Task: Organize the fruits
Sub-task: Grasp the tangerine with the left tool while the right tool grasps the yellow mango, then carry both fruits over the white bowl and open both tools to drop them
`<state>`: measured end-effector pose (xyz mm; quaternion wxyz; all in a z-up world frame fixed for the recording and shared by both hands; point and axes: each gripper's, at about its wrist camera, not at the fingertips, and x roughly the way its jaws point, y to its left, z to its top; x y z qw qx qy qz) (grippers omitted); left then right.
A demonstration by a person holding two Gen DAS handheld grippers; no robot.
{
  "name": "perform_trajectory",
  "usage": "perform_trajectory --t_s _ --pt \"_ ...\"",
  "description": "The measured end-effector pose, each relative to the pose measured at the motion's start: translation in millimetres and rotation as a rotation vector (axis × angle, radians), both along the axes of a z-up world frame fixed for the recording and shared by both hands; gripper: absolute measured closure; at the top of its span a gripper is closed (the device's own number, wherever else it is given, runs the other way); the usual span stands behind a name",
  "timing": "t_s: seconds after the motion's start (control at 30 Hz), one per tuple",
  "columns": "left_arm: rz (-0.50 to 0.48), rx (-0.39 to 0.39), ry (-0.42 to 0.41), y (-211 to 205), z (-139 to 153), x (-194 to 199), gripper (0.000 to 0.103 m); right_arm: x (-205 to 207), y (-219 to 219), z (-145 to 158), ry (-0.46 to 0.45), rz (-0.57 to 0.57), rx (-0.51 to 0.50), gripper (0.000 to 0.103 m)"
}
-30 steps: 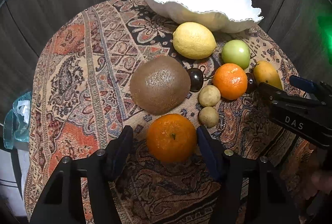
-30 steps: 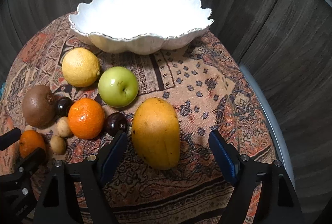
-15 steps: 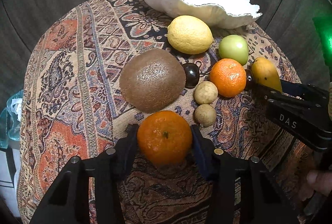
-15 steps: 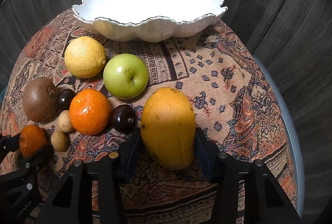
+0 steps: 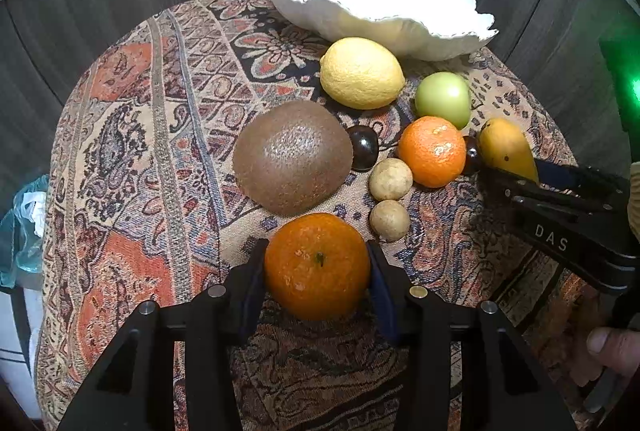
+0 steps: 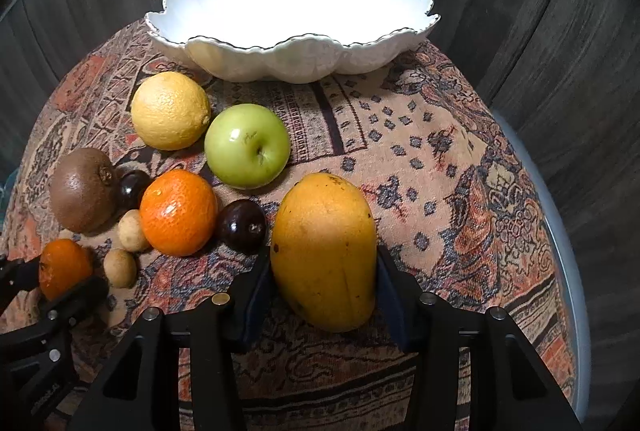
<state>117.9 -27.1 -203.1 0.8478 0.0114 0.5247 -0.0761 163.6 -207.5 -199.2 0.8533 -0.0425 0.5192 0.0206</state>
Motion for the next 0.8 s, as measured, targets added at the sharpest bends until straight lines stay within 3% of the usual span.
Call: perform_trajectory --t_s 0.47,0.8 --pt "-0.014 -0.024 -0.063 -0.4 39.9 -1.5 0.058 -12.3 -0.5 40.9 -0.069 -0.003 0.064 0.054" --pt "-0.029 -0.018 -0.16 -0.5 80.5 34.5 0.058 7.2 -0.1 82.3 -0.153 0.01 0.057 0.054"
